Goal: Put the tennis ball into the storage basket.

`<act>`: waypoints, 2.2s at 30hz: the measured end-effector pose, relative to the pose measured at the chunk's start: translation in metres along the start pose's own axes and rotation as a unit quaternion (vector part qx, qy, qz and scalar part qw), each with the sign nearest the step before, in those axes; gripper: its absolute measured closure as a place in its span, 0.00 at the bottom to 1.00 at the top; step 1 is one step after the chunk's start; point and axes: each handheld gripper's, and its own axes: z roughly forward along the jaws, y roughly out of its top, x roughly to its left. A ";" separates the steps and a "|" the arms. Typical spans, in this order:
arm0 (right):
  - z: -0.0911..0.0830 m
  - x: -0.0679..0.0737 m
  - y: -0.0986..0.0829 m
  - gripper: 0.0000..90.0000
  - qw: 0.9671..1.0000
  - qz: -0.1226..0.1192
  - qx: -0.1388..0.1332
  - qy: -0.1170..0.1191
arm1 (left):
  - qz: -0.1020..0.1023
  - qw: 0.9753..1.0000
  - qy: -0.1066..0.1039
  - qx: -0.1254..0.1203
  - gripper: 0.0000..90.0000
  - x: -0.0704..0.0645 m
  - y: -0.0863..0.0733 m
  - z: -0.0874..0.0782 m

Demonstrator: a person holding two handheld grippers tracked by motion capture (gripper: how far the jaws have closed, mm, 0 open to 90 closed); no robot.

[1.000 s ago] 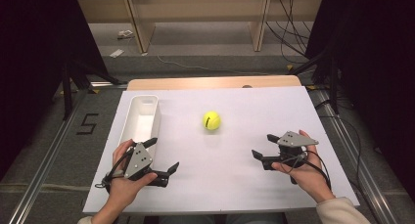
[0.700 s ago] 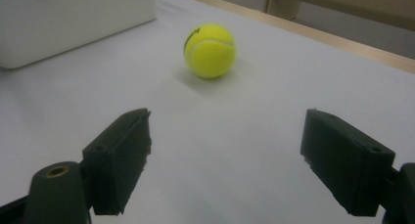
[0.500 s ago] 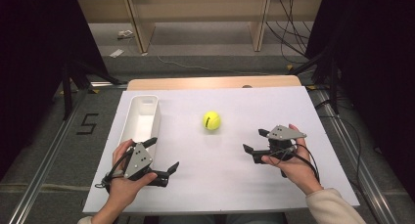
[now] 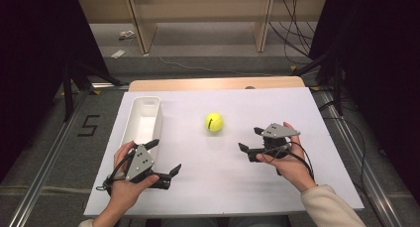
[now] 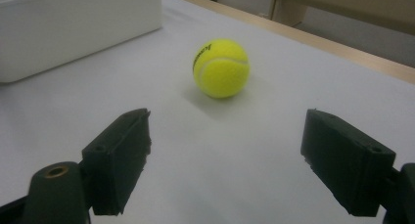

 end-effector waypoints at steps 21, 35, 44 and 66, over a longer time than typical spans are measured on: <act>0.031 0.006 0.016 0.21 1.000 -0.003 0.001 0.011 | 0.000 1.000 0.000 -0.001 0.00 0.000 0.000 0.000; 0.047 0.004 0.022 0.21 1.000 -0.006 0.003 0.008 | 0.001 1.000 0.000 -0.003 0.00 0.000 0.001 -0.001; 0.055 0.002 0.023 0.20 1.000 -0.003 0.015 0.008 | 0.000 1.000 0.000 -0.003 0.00 0.000 0.001 -0.001; 0.080 0.001 0.030 0.18 1.000 -0.002 0.025 0.004 | 0.001 1.000 0.000 -0.004 0.00 0.000 0.001 -0.001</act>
